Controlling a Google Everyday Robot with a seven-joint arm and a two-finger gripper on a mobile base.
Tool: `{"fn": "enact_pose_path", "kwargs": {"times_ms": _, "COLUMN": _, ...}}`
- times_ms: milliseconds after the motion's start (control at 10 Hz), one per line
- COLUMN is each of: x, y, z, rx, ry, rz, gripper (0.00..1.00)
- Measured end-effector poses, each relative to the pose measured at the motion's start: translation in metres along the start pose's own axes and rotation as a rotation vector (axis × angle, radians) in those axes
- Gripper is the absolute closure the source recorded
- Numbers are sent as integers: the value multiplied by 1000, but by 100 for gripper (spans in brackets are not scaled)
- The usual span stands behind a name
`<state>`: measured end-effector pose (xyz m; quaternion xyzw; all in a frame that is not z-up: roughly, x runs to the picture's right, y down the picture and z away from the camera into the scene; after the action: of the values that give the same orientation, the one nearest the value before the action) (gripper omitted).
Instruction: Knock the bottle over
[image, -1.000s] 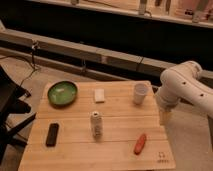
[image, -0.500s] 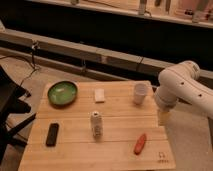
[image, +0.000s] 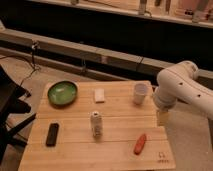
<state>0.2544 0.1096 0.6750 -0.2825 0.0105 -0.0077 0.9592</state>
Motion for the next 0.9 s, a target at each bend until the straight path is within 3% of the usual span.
{"fn": "enact_pose_path", "kwargs": {"times_ms": 900, "x": -14, "y": 2, "z": -4, "rx": 8, "ry": -4, "rz": -32, "gripper": 20}}
